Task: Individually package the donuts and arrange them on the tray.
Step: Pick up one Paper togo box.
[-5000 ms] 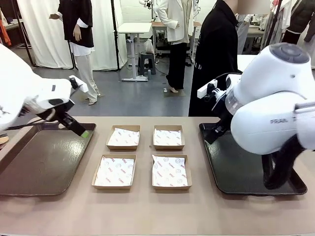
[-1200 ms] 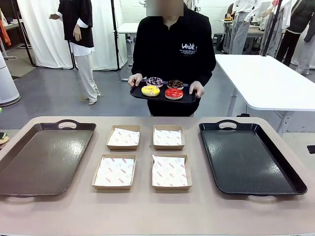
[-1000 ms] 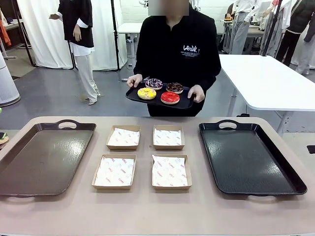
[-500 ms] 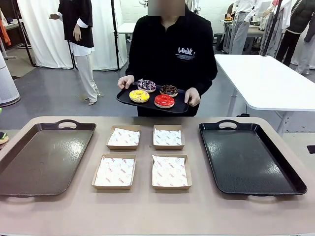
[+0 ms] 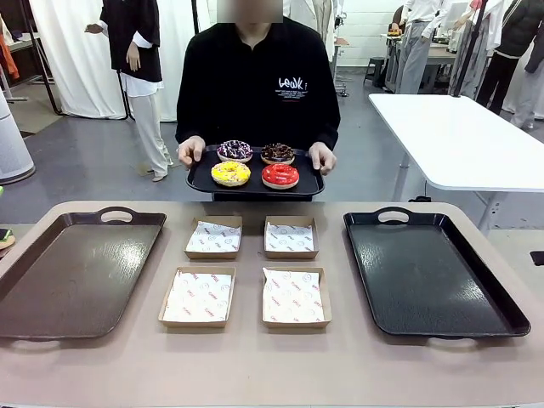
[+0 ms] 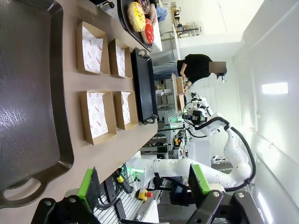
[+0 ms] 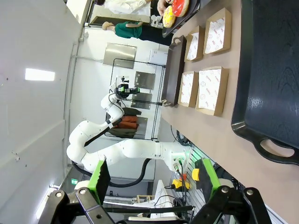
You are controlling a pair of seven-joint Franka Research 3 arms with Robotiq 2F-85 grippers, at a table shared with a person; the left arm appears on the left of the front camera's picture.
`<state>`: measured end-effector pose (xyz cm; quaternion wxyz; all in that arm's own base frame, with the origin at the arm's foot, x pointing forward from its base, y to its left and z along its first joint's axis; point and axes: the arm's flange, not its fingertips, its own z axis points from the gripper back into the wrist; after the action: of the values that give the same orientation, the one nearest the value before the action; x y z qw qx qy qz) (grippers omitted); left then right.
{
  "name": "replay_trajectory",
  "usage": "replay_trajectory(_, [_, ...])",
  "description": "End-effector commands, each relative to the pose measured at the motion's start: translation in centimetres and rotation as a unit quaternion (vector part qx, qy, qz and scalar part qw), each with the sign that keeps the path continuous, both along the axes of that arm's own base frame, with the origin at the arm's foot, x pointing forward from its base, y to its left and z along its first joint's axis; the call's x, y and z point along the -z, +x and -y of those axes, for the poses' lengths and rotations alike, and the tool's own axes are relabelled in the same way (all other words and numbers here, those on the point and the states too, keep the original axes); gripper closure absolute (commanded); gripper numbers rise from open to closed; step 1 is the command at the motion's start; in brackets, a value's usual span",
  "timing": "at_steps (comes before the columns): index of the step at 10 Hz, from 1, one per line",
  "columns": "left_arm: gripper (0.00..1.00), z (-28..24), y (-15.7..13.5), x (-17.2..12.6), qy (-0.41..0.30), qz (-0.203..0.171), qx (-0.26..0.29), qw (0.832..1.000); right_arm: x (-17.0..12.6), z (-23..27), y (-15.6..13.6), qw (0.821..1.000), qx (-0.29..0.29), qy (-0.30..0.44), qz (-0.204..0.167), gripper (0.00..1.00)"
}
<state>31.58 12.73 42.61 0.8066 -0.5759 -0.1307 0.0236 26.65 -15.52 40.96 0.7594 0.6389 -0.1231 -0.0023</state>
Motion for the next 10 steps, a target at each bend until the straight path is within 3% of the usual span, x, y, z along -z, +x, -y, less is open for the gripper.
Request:
replay_trajectory(1, [0.00,0.03,0.11,-0.07,-0.002,0.002,-0.008,1.000,-0.05,0.05,0.06,1.000,0.003,0.010,0.007,0.00])
replay_trajectory(10, [0.00,0.03,0.11,-0.07,-0.002,0.002,-0.008,1.000,-0.05,0.05,0.06,1.000,0.003,0.010,0.007,0.00])
